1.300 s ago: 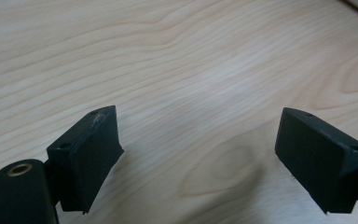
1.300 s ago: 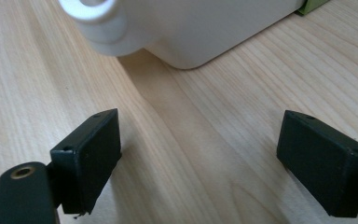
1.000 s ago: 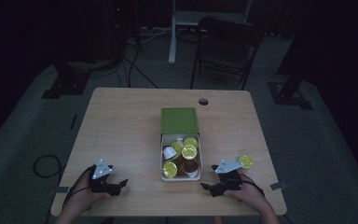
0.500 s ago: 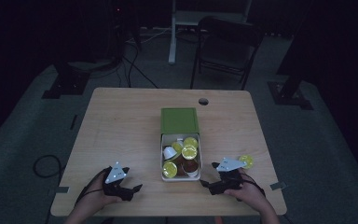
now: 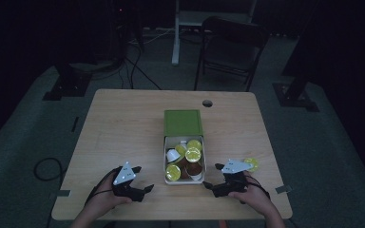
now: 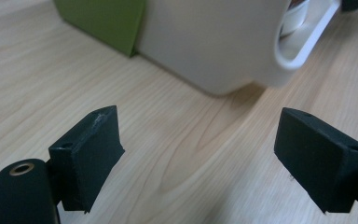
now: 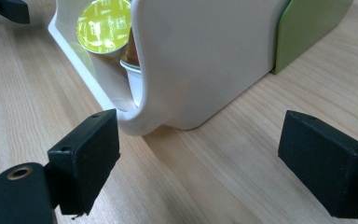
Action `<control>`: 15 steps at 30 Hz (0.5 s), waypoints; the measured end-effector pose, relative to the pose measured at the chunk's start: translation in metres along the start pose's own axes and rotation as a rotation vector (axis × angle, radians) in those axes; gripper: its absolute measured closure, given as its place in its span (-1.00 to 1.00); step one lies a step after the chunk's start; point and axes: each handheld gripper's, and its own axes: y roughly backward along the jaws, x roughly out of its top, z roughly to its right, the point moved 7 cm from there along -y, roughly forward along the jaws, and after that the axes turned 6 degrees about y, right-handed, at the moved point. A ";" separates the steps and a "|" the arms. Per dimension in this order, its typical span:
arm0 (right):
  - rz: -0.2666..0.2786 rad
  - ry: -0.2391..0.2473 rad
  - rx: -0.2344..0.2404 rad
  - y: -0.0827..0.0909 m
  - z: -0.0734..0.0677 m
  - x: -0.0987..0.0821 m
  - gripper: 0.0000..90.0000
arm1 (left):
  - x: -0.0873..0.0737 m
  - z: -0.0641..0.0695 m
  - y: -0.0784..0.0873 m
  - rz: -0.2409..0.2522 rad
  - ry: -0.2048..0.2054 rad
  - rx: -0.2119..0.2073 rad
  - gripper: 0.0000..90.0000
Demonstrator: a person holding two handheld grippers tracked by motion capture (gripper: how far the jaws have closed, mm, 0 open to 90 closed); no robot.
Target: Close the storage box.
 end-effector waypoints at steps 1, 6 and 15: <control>0.001 0.001 -0.003 0.000 0.000 0.001 -0.73 | 0.001 0.001 -0.001 0.002 0.001 -0.004 -0.67; 0.020 -0.006 -0.010 0.000 0.001 0.005 -0.73 | 0.008 0.005 -0.006 0.005 -0.005 -0.015 -0.67; 0.047 -0.017 -0.009 0.003 0.003 0.011 -0.73 | 0.024 0.012 -0.014 0.046 -0.029 -0.049 -0.67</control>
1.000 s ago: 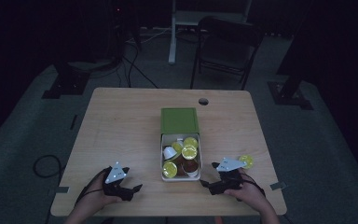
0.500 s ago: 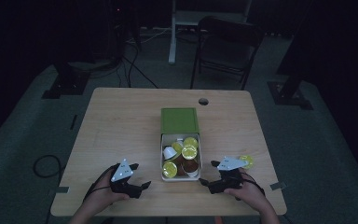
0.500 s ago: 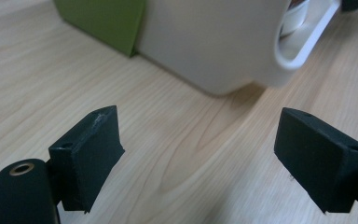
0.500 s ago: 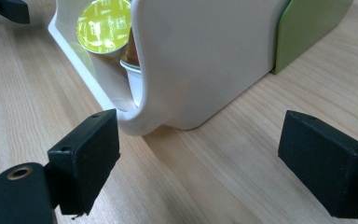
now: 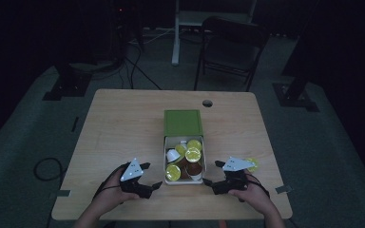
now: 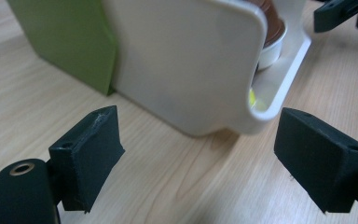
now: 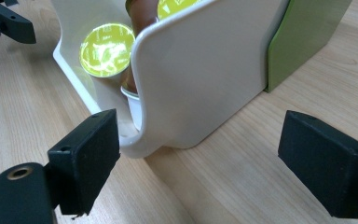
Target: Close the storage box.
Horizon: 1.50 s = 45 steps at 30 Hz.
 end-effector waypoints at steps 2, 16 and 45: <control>0.003 -0.002 0.000 0.000 0.001 0.001 -0.73 | 0.004 0.000 -0.002 0.012 -0.004 0.003 -0.67; 0.005 -0.026 0.000 -0.007 0.005 0.004 -0.73 | 0.015 0.000 -0.013 0.046 0.002 -0.007 -0.67; 0.025 -0.072 -0.043 -0.013 0.018 0.009 -0.73 | 0.024 -0.012 -0.022 0.072 0.022 0.036 -0.67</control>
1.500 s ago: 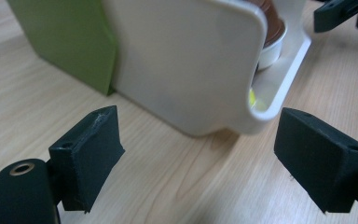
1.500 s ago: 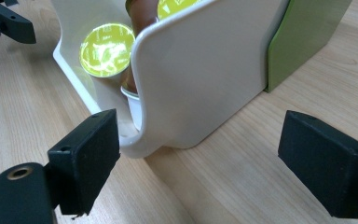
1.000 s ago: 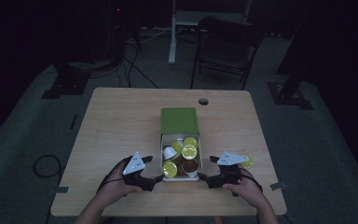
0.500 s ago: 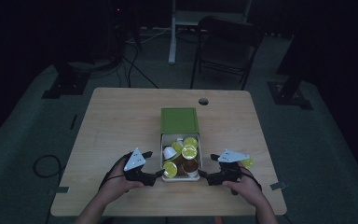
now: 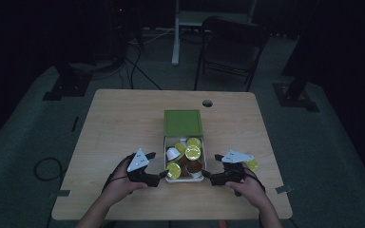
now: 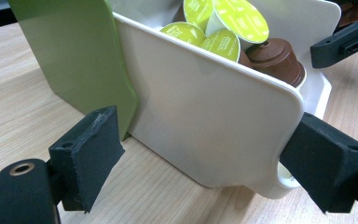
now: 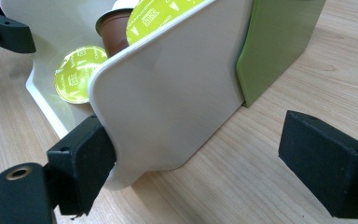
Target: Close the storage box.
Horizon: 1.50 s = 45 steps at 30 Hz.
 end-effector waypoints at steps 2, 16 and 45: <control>0.001 0.000 -0.002 0.000 0.000 0.000 -0.73 | 0.000 0.000 0.000 0.000 0.001 0.001 -0.67; -0.003 -0.012 -0.022 -0.004 0.007 0.002 -0.73 | 0.003 -0.004 -0.004 -0.001 -0.001 0.022 -0.67; -0.001 -0.061 -0.043 -0.015 0.020 0.007 -0.73 | 0.008 -0.017 -0.012 -0.003 0.022 0.047 -0.67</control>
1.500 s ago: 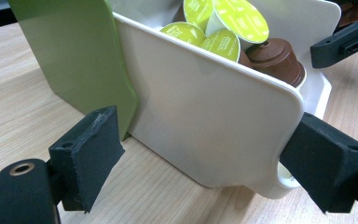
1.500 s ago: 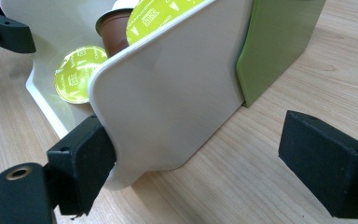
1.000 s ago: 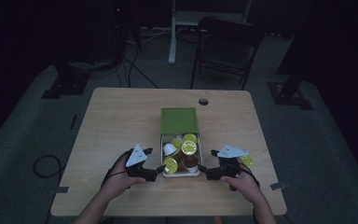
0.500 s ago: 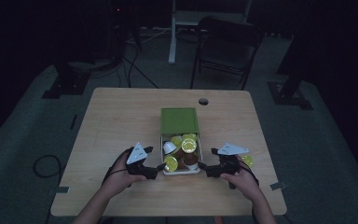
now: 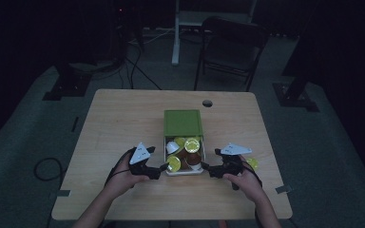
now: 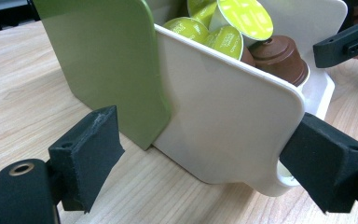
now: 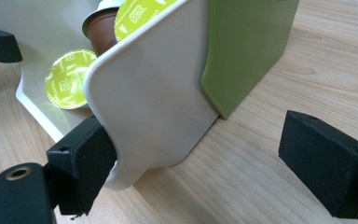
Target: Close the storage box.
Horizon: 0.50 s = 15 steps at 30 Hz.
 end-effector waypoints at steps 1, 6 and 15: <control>0.001 -0.001 0.001 0.000 0.001 0.000 -0.74 | 0.000 0.000 0.000 0.000 0.001 0.000 -0.67; 0.000 -0.006 -0.009 -0.001 0.003 0.001 -0.74 | 0.001 -0.002 -0.003 0.002 0.006 -0.003 -0.68; 0.009 -0.023 -0.013 -0.005 0.006 0.004 -0.74 | 0.005 -0.009 -0.005 0.013 0.013 0.016 -0.68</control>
